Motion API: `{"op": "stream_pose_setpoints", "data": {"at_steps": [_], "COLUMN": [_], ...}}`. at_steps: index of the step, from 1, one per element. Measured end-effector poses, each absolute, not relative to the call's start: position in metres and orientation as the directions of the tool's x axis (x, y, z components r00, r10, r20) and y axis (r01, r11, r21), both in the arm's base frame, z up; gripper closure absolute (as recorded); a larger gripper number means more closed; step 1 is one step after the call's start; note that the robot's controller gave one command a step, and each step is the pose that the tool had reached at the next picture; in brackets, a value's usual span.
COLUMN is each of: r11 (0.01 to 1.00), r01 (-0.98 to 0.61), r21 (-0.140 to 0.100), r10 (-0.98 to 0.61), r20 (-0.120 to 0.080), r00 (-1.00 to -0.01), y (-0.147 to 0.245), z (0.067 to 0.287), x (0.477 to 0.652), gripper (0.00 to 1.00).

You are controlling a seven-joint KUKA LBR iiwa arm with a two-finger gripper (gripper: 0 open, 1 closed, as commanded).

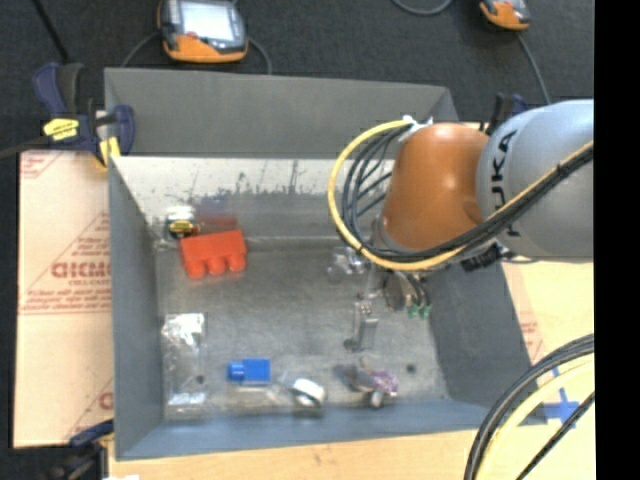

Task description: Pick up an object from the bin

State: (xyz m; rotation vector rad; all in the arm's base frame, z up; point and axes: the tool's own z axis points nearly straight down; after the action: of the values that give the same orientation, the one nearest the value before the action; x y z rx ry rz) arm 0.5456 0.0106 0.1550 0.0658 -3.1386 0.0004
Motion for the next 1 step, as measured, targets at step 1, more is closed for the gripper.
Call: {"op": "stream_pose_setpoints", "data": {"at_steps": [1], "r11": [0.991], "r01": [-0.131], "r21": [-0.001], "r10": [-0.131], "r20": [-0.001], "r00": [-0.991], "y": [-0.0323], "z": [0.0688], "x": [0.4852], "gripper": [0.00]}}
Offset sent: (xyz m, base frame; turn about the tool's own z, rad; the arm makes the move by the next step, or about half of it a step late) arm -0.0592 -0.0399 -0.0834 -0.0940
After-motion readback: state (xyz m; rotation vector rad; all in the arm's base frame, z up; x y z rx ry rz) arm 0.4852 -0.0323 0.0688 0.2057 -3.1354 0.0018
